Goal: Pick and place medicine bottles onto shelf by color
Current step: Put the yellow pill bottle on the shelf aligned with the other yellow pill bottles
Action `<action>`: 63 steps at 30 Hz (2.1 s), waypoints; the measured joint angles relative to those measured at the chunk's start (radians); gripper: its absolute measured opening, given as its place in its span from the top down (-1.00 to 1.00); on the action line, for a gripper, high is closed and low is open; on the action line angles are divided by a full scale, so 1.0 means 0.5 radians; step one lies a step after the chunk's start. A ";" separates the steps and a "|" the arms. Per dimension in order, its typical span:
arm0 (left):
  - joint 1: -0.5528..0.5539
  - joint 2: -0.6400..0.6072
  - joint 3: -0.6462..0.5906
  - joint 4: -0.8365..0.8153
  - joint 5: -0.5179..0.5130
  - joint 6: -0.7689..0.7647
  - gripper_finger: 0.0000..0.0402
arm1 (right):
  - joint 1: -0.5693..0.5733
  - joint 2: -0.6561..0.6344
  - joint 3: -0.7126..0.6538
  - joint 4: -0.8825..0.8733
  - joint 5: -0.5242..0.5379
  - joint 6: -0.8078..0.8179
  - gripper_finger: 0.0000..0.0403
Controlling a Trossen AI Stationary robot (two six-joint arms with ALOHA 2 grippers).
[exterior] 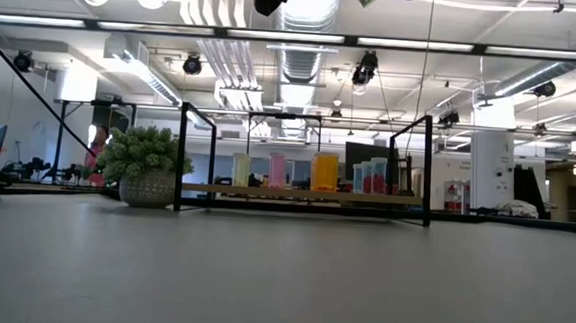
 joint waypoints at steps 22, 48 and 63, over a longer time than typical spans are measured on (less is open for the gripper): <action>0.019 0.000 0.000 -0.002 0.008 0.009 0.29 | 0.000 0.000 -0.002 0.001 0.002 0.005 0.50; 0.039 0.000 0.000 -0.016 0.002 0.018 0.49 | 0.002 -0.034 0.070 -0.217 -0.007 0.206 0.04; 0.452 0.000 -0.001 -0.862 -0.036 -0.389 0.49 | -0.008 -0.050 0.716 -1.523 0.009 0.739 -0.02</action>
